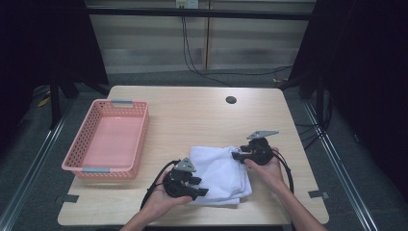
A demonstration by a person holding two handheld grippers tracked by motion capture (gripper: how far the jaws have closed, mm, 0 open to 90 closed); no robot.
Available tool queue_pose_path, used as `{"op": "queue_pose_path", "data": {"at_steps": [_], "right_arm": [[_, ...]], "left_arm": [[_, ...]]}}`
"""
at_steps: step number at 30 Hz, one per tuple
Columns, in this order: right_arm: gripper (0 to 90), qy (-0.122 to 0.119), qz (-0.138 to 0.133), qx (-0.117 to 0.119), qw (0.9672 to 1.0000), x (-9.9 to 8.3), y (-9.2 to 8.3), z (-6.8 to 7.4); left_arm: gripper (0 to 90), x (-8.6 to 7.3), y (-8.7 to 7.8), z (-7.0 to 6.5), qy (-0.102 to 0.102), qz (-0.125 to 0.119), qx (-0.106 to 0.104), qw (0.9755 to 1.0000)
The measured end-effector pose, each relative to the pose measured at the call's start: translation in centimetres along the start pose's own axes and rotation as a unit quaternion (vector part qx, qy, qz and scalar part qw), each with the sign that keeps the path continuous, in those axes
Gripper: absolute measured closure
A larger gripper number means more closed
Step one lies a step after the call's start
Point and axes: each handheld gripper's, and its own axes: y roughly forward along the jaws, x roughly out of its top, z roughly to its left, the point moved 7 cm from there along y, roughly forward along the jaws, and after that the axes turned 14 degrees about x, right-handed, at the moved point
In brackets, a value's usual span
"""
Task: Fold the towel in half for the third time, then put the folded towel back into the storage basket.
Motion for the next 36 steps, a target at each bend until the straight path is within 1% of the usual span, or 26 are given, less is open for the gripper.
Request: {"op": "queue_pose_path", "data": {"at_steps": [2, 3, 5, 6, 8, 9, 10, 11, 12, 13, 14, 16, 18, 19, 20, 22, 24, 26, 27, 28, 29, 30, 31, 33, 35, 36], "right_arm": [[51.1, -0.009, 0.007, 0.002, 0.9999, -0.2, 0.2, -0.1], [50.8, -0.01, 0.011, 0.0, 0.9999, -0.2, 0.3, -0.1], [42.5, -0.019, 0.011, -0.001, 0.9998, 0.0, 0.4, -0.1], [38.0, -0.019, 0.005, 0.004, 0.9998, 0.2, 0.5, -0.2], [31.2, -0.017, -0.007, 0.032, 0.9993, 0.3, 0.6, 0.0], [28.6, -0.015, -0.009, 0.039, 0.9991, 0.3, 0.8, 0.0], [27.0, -0.012, -0.009, 0.044, 0.9989, 0.2, 0.8, 0.0], [26.6, -0.014, -0.008, 0.057, 0.9982, 0.2, 1.0, 0.1], [24.2, -0.013, -0.007, 0.062, 0.9979, 0.1, 1.2, 0.2], [22.4, -0.015, -0.005, 0.067, 0.9977, 0.1, 1.4, 0.3], [22.4, -0.014, -0.002, 0.074, 0.9971, 0.1, 1.7, 0.4], [18.7, -0.026, 0.018, 0.073, 0.9968, 0.2, 2.4, 0.4], [18.0, -0.019, 0.021, 0.091, 0.9954, 0.3, 2.8, 0.5], [17.4, -0.014, 0.026, 0.091, 0.9954, 0.2, 3.0, 0.6], [17.4, -0.013, 0.028, 0.097, 0.9948, 0.1, 3.1, 0.6], [17.4, -0.018, 0.031, 0.094, 0.995, 0.1, 3.0, 0.6], [16.2, -0.016, 0.034, 0.096, 0.9947, 0.1, 3.0, 0.5], [16.0, -0.021, 0.04, 0.091, 0.9948, 0.1, 3.0, 0.5], [16.4, -0.03, 0.039, 0.087, 0.995, 0.3, 3.0, 0.4], [17.3, -0.03, 0.043, 0.088, 0.9947, 0.3, 2.9, 0.4], [17.1, -0.029, 0.044, 0.088, 0.9948, 0.3, 2.9, 0.4], [17.3, -0.021, 0.049, 0.092, 0.9943, 0.1, 3.1, 0.6], [17.4, -0.027, 0.047, 0.095, 0.994, 0.0, 3.2, 0.6], [17.5, -0.025, 0.049, 0.098, 0.9936, -0.1, 3.2, 0.8], [17.8, -0.029, 0.055, 0.1, 0.9931, -0.1, 3.2, 0.9], [18.8, -0.029, 0.056, 0.101, 0.9929, -0.2, 3.1, 1.0]], "left_arm": [[46.9, -0.6, -0.7, 0.2, -0.001, 0.002, 0.003, 1.0], [45.3, -0.9, -1.1, 0.3, -0.004, 0.0, 0.003, 1.0], [41.3, -1.6, -1.9, 0.7, -0.009, -0.001, 0.013, 0.9999], [39.5, -2.0, -2.2, 0.8, -0.012, 0.0, 0.015, 0.9998], [36.2, -2.9, -2.5, 1.2, -0.022, 0.006, 0.013, 0.9997], [34.6, -3.2, -2.6, 1.2, -0.022, 0.01, 0.012, 0.9996], [33.3, -3.5, -2.7, 1.3, -0.03, 0.009, 0.011, 0.9995], [31.4, -3.8, -2.8, 1.3, -0.035, 0.011, 0.007, 0.9993], [30.4, -4.1, -2.8, 1.3, -0.042, 0.012, 0.003, 0.9991], [29.4, -4.2, -2.7, 1.3, -0.043, 0.019, 0.002, 0.9989], [27.5, -4.3, -2.6, 1.2, -0.033, 0.027, 0.006, 0.9991], [26.1, -4.0, -2.4, 1.1, -0.021, 0.022, 0.015, 0.9994], [26.8, -3.8, -2.2, 1.2, -0.011, 0.021, 0.025, 0.9994], [26.2, -3.7, -2.1, 1.2, -0.008, 0.019, 0.021, 0.9996], [25.9, -3.7, -2.0, 1.2, -0.008, 0.022, 0.02, 0.9995], [24.8, -3.8, -1.7, 1.2, -0.013, 0.028, 0.023, 0.9993], [23.7, -3.7, -1.5, 1.0, -0.017, 0.028, 0.014, 0.9994], [23.7, -3.6, -1.2, 0.9, -0.011, 0.03, 0.017, 0.9994], [23.7, -3.5, -1.0, 0.9, -0.01, 0.032, 0.019, 0.9992], [23.2, -3.5, -0.8, 0.8, -0.013, 0.035, 0.026, 0.999], [22.8, -3.4, -0.7, 0.8, -0.008, 0.035, 0.024, 0.9991], [22.7, -3.4, -0.7, 0.7, -0.008, 0.039, 0.027, 0.9988], [22.6, -3.4, -0.6, 0.7, -0.006, 0.04, 0.029, 0.9988], [22.1, -3.4, -0.5, 0.7, 0.001, 0.045, 0.027, 0.9986], [22.7, -3.5, -0.3, 0.5, -0.006, 0.049, 0.023, 0.9985], [23.0, -3.5, -0.2, 0.4, -0.012, 0.043, 0.02, 0.9988]]}}
